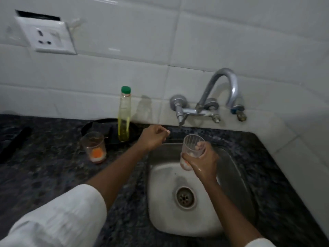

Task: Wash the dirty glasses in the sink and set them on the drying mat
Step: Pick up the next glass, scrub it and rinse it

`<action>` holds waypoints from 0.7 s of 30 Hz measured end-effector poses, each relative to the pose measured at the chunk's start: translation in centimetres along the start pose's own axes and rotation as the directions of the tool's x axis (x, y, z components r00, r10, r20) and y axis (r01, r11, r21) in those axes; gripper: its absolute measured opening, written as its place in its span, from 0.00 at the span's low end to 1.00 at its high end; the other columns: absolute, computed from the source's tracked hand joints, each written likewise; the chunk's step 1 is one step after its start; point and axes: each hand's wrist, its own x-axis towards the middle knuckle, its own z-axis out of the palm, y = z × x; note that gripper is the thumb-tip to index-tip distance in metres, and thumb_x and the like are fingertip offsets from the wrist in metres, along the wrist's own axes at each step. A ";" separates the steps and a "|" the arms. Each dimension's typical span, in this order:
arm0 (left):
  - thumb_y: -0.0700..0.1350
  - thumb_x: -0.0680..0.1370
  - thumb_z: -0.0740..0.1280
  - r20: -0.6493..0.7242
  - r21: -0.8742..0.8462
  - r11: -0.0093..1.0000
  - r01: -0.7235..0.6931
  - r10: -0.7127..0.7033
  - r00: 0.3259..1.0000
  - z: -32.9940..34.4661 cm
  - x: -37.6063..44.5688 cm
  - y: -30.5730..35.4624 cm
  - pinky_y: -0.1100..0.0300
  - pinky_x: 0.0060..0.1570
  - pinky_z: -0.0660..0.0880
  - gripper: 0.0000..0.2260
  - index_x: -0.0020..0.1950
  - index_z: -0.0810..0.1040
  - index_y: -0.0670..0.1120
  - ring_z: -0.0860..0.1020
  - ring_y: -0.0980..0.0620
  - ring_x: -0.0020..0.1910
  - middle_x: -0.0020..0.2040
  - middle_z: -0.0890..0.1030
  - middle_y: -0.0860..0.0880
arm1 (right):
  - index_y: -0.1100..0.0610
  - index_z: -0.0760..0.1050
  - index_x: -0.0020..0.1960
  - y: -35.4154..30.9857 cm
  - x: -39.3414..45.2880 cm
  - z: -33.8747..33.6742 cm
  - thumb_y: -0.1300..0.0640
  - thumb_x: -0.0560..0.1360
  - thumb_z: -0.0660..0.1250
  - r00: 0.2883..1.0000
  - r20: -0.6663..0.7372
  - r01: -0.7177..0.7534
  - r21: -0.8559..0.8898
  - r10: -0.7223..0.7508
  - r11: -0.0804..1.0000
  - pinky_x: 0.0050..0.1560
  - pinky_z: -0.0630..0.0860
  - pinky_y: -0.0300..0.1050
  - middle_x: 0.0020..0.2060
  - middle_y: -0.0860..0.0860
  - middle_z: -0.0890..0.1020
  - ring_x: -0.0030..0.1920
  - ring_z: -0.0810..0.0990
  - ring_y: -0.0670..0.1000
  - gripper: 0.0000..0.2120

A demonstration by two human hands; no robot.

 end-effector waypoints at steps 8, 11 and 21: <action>0.69 0.74 0.61 -0.193 0.282 0.958 0.047 0.009 0.981 6.0 3.9 4.3 0.52 0.43 0.75 0.29 0.43 0.81 0.42 0.81 0.39 0.46 0.44 0.83 0.39 | 0.54 0.76 0.52 2.1 4.4 -6.1 0.48 0.59 0.82 0.999 0.035 -0.004 -0.036 0.005 0.999 0.45 0.70 0.41 0.48 0.51 0.82 0.49 0.80 0.52 0.27; 0.70 0.76 0.57 -0.293 0.443 0.890 0.108 0.029 0.956 6.4 4.5 4.6 0.49 0.47 0.76 0.33 0.48 0.81 0.41 0.81 0.37 0.49 0.48 0.83 0.38 | 0.52 0.75 0.52 1.9 5.2 -6.2 0.46 0.58 0.81 0.998 0.063 0.019 -0.023 -0.018 1.000 0.44 0.71 0.42 0.47 0.49 0.81 0.47 0.80 0.50 0.27; 0.58 0.83 0.51 -0.304 0.420 0.905 0.076 0.061 0.951 6.9 4.9 4.3 0.52 0.44 0.69 0.24 0.48 0.78 0.41 0.77 0.39 0.46 0.48 0.80 0.39 | 0.53 0.76 0.52 1.1 6.3 -5.1 0.47 0.57 0.81 0.993 0.097 0.069 0.051 -0.074 0.996 0.47 0.80 0.48 0.46 0.48 0.82 0.46 0.81 0.49 0.27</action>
